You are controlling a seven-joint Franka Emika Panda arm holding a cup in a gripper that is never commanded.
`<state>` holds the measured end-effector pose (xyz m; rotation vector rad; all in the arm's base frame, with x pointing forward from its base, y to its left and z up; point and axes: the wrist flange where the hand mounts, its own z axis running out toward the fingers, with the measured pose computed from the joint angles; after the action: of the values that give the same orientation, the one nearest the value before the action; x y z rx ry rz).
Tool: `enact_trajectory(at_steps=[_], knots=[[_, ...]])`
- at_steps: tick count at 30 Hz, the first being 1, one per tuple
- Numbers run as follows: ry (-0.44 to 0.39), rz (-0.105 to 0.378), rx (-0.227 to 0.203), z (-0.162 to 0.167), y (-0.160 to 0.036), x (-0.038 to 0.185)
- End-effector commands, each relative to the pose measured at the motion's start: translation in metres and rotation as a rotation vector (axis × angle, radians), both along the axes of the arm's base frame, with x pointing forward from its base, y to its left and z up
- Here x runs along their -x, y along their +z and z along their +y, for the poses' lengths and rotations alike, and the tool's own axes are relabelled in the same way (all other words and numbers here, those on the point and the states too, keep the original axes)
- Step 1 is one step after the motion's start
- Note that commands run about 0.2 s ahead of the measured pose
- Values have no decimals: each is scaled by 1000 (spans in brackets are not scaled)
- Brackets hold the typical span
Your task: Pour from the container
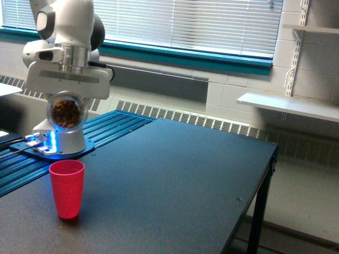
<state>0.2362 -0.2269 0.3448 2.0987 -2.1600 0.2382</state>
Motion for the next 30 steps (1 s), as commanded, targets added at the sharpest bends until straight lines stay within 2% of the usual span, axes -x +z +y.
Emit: enact_trajectory(at_steps=[1,13,17,22,30], knots=[[32,14,-11,-13,-8,5],[28,16,-27,-40,-11,1],[19,27,-49,-45,-11,-4],[35,38,-51,-51,-13,-11],[37,55,-79,-56,-20,-23]])
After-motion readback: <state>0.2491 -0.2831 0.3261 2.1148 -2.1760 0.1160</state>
